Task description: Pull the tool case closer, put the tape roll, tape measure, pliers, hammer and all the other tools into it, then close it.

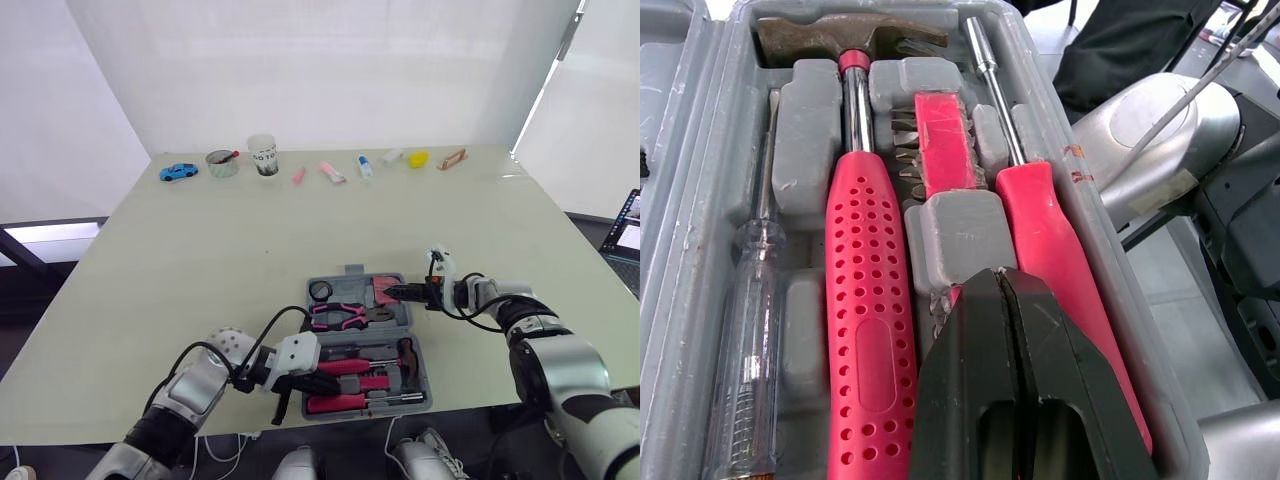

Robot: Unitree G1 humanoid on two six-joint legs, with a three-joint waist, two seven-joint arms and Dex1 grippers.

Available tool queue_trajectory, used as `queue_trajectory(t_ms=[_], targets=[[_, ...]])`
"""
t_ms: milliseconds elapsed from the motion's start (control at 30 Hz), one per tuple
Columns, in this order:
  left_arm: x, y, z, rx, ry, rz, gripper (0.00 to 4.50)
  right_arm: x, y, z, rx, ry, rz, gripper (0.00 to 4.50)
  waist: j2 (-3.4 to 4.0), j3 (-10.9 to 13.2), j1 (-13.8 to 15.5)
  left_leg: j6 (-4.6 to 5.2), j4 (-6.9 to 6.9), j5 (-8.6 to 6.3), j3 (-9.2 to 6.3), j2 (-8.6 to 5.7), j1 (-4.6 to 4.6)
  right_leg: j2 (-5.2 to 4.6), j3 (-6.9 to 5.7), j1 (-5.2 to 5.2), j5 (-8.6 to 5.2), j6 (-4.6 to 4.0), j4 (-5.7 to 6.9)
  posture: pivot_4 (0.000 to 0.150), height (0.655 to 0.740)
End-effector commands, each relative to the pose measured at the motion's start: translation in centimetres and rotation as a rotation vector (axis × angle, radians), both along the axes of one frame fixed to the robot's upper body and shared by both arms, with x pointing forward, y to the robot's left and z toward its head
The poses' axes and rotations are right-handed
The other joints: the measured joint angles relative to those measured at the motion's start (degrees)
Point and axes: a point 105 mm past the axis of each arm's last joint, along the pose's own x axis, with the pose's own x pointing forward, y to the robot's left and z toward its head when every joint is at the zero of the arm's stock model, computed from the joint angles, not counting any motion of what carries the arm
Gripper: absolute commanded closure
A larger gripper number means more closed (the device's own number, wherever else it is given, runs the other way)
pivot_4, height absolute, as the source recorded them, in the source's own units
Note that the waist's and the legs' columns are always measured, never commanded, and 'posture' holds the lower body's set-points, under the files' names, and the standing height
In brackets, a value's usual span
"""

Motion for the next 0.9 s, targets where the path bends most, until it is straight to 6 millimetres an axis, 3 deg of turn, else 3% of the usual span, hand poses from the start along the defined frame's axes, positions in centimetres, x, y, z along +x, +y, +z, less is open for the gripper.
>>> queue_trajectory(t_ms=[33,533,733,900], targets=[[-1.1,0.7,-2.4,0.082,0.072,0.028,4.5,0.2,1.7,2.1,0.076,-0.055,0.078,0.01,0.0,0.0,-0.02,0.0,0.0,0.0,0.0,0.0,0.0,0.0,0.0,0.0,0.0,0.0,0.0,0.15,0.74],[-0.9,0.7,-2.2,0.06,0.073,0.043,4.5,-0.4,2.1,5.3,0.197,-0.147,0.219,0.01,0.02,0.0,0.08,0.0,-0.01,0.0,0.0,0.0,0.01,0.0,-0.01,0.0,0.0,0.0,0.0,0.15,0.74],[-0.5,0.0,0.7,-0.12,0.085,0.08,4.5,-1.6,1.3,6.9,0.239,-0.169,0.357,0.01,0.11,0.07,0.04,0.0,0.0,0.0,0.0,0.0,-0.03,0.0,-0.01,-0.02,0.0,0.0,0.0,0.15,0.74],[-0.6,0.6,3.3,-0.251,0.134,0.151,4.5,-2.3,1.0,8.2,0.265,-0.19,0.396,0.01,0.15,0.14,-0.01,0.0,0.0,0.0,-0.06,0.03,-0.2,0.02,-0.06,-0.2,0.0,-0.01,0.05,0.15,0.74]])
